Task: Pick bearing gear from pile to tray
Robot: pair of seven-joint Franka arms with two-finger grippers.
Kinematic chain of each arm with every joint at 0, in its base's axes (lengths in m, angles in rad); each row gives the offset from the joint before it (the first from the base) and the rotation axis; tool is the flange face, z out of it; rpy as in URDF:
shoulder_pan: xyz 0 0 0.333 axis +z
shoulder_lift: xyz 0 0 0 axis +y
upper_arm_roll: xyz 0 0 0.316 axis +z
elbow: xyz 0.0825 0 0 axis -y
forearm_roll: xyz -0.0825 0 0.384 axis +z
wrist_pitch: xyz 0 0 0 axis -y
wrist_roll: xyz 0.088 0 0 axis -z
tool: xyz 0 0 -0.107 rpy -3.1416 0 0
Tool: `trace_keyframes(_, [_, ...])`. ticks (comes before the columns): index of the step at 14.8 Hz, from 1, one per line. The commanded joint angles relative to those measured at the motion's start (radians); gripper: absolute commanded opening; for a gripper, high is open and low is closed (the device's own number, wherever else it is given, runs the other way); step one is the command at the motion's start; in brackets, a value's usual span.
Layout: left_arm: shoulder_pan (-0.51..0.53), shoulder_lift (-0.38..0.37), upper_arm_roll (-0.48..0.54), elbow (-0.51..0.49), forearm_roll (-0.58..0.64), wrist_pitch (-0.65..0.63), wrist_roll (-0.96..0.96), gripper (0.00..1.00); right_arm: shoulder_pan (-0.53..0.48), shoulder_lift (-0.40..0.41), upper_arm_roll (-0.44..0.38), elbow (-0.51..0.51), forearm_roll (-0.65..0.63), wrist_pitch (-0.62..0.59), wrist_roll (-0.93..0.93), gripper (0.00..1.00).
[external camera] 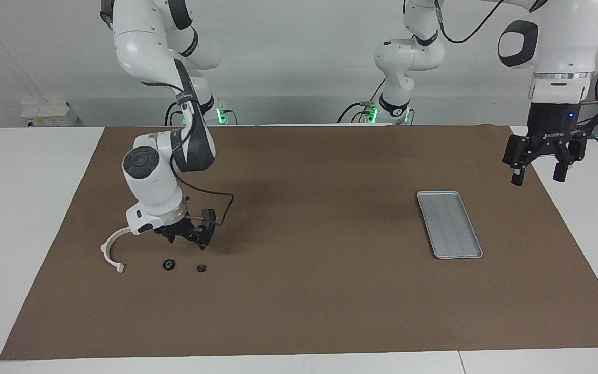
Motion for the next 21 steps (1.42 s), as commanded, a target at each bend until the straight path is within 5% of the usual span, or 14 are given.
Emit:
trace_keyframes(1, [-0.002, -0.023, 0.002, -0.017, -0.01, -0.087, -0.004, 1.0, 0.009, 0.12, 0.003, 0.118, -0.042, -0.006, 0.047, 0.98])
trace_keyframes(5, [-0.002, -0.054, 0.002, -0.014, -0.01, -0.35, -0.004, 1.0, 0.009, 0.163, 0.005, 0.145, -0.042, -0.001, 0.102, 0.94])
trace_keyframes(9, [-0.004, -0.055, 0.0, -0.014, -0.01, -0.368, -0.005, 1.0, 0.009, 0.163, 0.005, 0.144, -0.039, 0.002, 0.116, 0.84])
trace_keyframes(11, [-0.005, -0.069, 0.0, -0.014, -0.01, -0.477, -0.008, 1.0, 0.009, 0.167, 0.005, 0.144, -0.037, 0.019, 0.122, 0.73])
trace_keyframes(15, [-0.005, -0.077, -0.007, -0.014, -0.01, -0.599, -0.046, 1.0, 0.015, 0.18, 0.005, 0.145, -0.04, 0.025, 0.14, 0.72])
trace_keyframes(21, [-0.019, -0.092, -0.026, -0.012, -0.01, -0.63, -0.046, 1.0, 0.018, 0.18, 0.003, 0.144, -0.046, 0.025, 0.148, 0.25])
